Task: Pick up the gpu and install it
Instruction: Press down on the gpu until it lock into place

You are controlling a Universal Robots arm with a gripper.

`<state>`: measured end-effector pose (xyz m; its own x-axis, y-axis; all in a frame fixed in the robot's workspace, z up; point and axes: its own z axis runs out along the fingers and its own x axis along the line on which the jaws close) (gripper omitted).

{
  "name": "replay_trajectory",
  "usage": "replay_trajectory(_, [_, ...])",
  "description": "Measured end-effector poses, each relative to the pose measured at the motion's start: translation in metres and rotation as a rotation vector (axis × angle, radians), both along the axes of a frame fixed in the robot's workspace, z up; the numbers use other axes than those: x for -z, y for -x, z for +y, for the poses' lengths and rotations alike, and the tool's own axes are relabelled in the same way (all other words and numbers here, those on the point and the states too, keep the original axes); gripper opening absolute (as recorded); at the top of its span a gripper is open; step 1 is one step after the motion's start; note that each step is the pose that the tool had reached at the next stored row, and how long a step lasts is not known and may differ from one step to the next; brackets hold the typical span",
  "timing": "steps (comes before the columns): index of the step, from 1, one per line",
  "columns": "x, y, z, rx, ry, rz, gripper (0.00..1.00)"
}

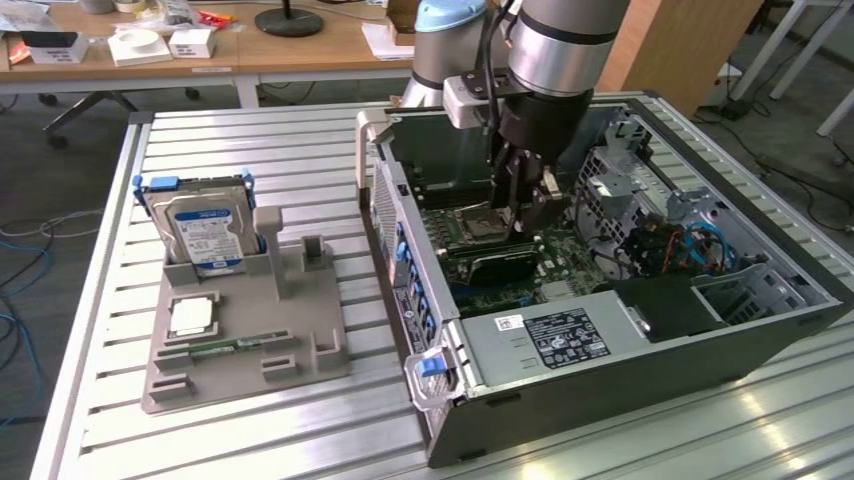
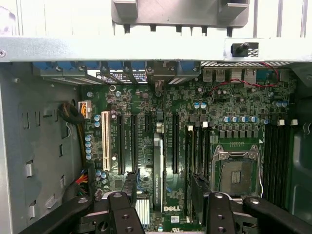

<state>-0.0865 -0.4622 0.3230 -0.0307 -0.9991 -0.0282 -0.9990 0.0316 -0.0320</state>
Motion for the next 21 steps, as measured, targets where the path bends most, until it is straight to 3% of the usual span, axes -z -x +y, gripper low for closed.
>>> replay_trajectory(10, [0.0, 0.0, 0.0, 0.0, 0.0, 0.0, 0.55])
replay_trajectory(12, [0.0, 0.0, 0.0, 0.0, 0.0, 0.0, 0.43])
replay_trajectory(13, [0.0, 0.0, 0.0, 0.0, 0.0, 0.0, 0.43])
replay_trajectory(15, [0.0, 0.0, 0.0, 0.0, 0.0, 0.0, 0.31])
replay_trajectory(16, [0.0, 0.0, 0.0, 0.0, 0.0, 0.0, 0.31])
replay_trajectory(21, [0.0, 0.0, 0.0, 0.0, 0.0, 0.0, 0.1])
